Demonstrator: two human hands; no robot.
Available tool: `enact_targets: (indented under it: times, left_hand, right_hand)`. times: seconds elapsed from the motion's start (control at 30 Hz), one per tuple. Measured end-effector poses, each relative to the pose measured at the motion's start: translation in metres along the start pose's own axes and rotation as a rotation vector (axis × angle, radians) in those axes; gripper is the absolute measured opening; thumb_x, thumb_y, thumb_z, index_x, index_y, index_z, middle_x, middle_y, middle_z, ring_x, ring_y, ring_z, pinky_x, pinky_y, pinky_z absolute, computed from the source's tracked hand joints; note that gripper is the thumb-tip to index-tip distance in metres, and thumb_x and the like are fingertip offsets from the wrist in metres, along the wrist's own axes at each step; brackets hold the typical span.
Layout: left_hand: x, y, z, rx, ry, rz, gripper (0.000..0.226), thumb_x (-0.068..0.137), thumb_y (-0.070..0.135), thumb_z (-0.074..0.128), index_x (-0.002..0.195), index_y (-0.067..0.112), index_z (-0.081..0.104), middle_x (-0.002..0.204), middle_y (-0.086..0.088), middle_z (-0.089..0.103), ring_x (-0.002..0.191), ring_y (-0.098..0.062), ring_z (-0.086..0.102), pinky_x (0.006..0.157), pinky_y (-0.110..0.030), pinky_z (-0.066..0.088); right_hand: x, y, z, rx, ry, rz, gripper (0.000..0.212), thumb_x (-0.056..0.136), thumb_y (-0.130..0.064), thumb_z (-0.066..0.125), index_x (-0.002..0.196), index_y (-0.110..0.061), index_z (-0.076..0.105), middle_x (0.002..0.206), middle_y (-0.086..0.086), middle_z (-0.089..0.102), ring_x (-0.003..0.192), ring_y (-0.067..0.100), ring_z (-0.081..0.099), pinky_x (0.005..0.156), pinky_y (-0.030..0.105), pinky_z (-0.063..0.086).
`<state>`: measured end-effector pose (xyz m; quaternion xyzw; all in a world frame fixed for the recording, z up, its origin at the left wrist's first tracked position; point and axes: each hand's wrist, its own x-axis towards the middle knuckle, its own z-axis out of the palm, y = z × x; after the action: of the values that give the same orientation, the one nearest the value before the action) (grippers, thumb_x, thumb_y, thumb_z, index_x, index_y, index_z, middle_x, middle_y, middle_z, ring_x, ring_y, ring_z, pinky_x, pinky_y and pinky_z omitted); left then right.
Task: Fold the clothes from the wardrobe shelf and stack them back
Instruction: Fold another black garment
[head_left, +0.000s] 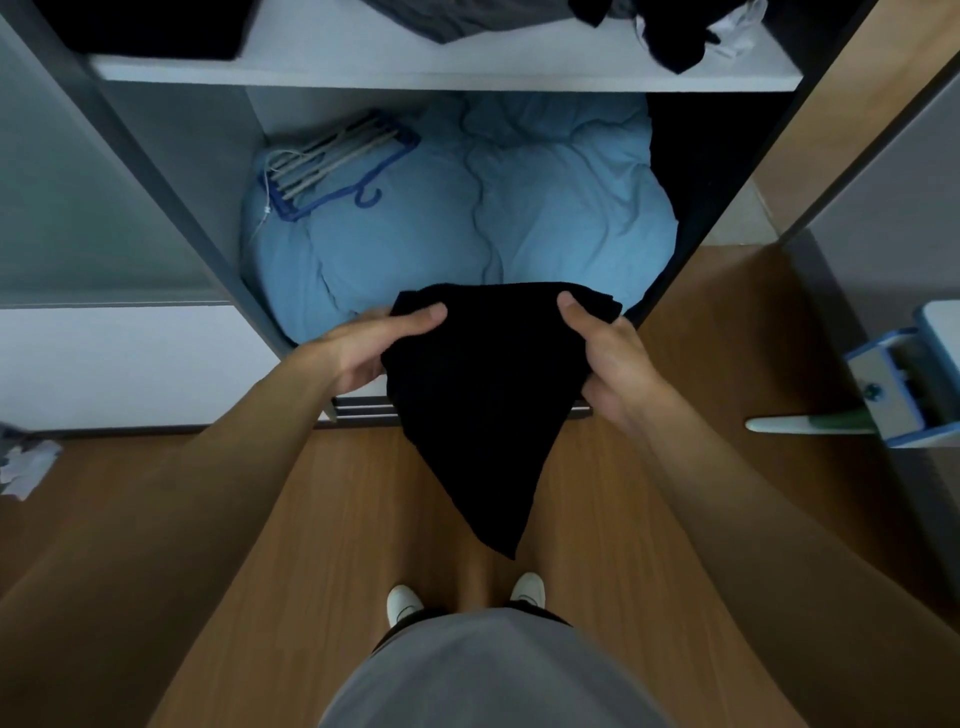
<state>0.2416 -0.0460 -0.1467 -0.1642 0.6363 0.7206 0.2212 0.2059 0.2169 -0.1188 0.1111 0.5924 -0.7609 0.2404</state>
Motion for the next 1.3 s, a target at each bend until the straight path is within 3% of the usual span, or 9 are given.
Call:
enact_targets:
  times: [0.2,0.27,0.4,0.47,0.73,0.9,1.03,1.17,1.3]
  left_hand:
    - [0.000,-0.014,0.019,0.014,0.080,0.098,0.035,0.089,0.025,0.072,0.121,0.012,0.066,0.114,-0.006,0.075,0.107,-0.019,0.071,0.091,-0.025,0.055]
    - [0.001,-0.009,0.025,-0.109,0.107,0.128,0.026,0.094,0.022,0.067,0.118,0.011,0.069,0.111,-0.008,0.075,0.103,-0.021,0.072,0.081,-0.024,0.058]
    - [-0.001,0.006,0.033,-0.302,0.126,0.138,0.023,0.093,0.030,0.068,0.109,0.013,0.072,0.099,-0.006,0.078,0.087,-0.018,0.075,0.067,-0.026,0.058]
    - [-0.003,0.011,0.039,-0.355,0.116,0.141,0.023,0.095,0.030,0.065,0.108,0.012,0.071,0.094,-0.004,0.078,0.083,-0.017,0.075,0.065,-0.026,0.058]
    - [-0.002,0.010,0.024,-0.258,0.350,0.086,0.021,0.100,0.028,0.057,0.107,0.011,0.067,0.083,-0.003,0.076,0.070,-0.015,0.074,0.058,-0.026,0.057]
    - [-0.005,-0.005,0.003,-0.454,0.103,0.070,0.050,0.097,0.055,0.049,0.120,0.018,0.072,0.120,-0.005,0.073,0.109,-0.018,0.070,0.085,-0.029,0.058]
    - [-0.006,-0.033,-0.002,-0.300,-0.020,0.026,0.056,0.092,0.062,0.052,0.136,0.029,0.060,0.137,0.004,0.063,0.127,-0.016,0.058,0.103,-0.035,0.044]
    - [-0.002,-0.042,0.005,-0.305,0.083,0.101,0.032,0.093,0.023,0.065,0.122,0.009,0.066,0.110,-0.002,0.075,0.099,-0.015,0.071,0.083,-0.026,0.054]
    - [0.000,-0.027,0.016,-0.360,0.183,0.108,0.027,0.098,0.012,0.059,0.122,-0.001,0.064,0.094,-0.006,0.077,0.082,-0.015,0.075,0.065,-0.022,0.058]
  right_hand:
    - [0.004,-0.021,0.001,0.096,0.093,0.269,0.027,0.095,-0.013,0.060,0.120,-0.007,0.067,0.109,0.009,0.074,0.090,0.024,0.074,0.076,0.038,0.062]
    - [0.003,-0.023,-0.008,0.146,0.080,0.240,0.030,0.092,-0.015,0.061,0.120,-0.008,0.067,0.111,0.009,0.074,0.087,0.023,0.075,0.074,0.035,0.061]
    - [-0.001,-0.010,-0.026,0.160,-0.028,0.081,0.039,0.096,-0.034,0.061,0.129,-0.014,0.063,0.124,0.004,0.071,0.113,0.019,0.068,0.095,0.034,0.053]
    - [-0.005,0.002,-0.024,0.090,-0.112,0.112,0.038,0.095,-0.041,0.063,0.126,-0.019,0.066,0.125,0.002,0.070,0.116,0.018,0.066,0.094,0.032,0.054]
    - [-0.010,0.013,-0.008,-0.088,-0.084,-0.028,0.028,0.098,-0.029,0.063,0.117,-0.010,0.070,0.116,0.009,0.073,0.109,0.022,0.070,0.096,0.035,0.054]
    - [-0.013,0.003,0.001,0.032,-0.088,0.015,0.032,0.099,-0.028,0.060,0.123,-0.008,0.067,0.120,0.011,0.072,0.111,0.025,0.069,0.098,0.039,0.054]
    - [-0.014,-0.002,0.007,0.118,-0.056,0.093,0.035,0.098,-0.030,0.062,0.125,-0.007,0.066,0.119,0.011,0.072,0.108,0.025,0.070,0.091,0.037,0.058]
    - [-0.012,-0.008,-0.003,0.123,-0.083,0.197,0.035,0.097,-0.033,0.061,0.119,-0.008,0.070,0.116,0.010,0.073,0.105,0.024,0.072,0.075,0.032,0.061]
    - [-0.009,-0.008,-0.028,-0.015,-0.184,0.219,0.038,0.090,-0.028,0.069,0.124,-0.013,0.069,0.125,0.007,0.070,0.114,0.024,0.068,0.087,0.035,0.058]
